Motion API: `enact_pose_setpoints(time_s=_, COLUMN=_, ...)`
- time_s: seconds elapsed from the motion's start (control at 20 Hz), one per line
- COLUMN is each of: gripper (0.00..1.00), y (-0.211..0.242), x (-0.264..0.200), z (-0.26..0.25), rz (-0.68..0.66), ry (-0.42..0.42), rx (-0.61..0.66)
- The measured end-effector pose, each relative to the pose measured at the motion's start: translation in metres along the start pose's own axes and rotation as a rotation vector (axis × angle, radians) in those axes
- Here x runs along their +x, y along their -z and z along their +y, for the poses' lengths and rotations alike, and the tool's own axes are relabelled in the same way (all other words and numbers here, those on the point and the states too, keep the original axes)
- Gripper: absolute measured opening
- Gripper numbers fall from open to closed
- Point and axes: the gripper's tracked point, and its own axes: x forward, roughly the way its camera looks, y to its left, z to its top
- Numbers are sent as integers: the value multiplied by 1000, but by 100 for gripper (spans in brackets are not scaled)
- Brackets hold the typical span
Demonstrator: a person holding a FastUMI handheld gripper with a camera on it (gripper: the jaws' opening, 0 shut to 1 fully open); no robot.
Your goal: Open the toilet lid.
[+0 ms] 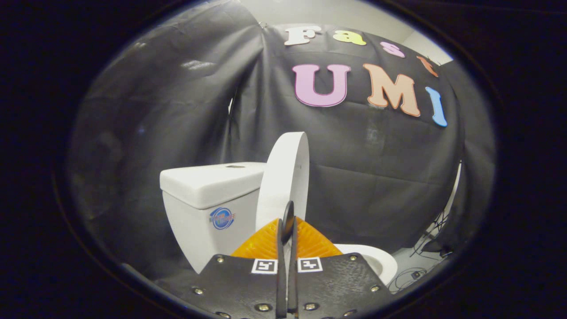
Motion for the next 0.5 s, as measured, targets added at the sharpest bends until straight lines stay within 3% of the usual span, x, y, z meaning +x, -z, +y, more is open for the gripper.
enact_pose_setpoints(time_s=0.5, gripper=2, y=48, x=5, z=29, rz=99, ry=-34, rx=-111)
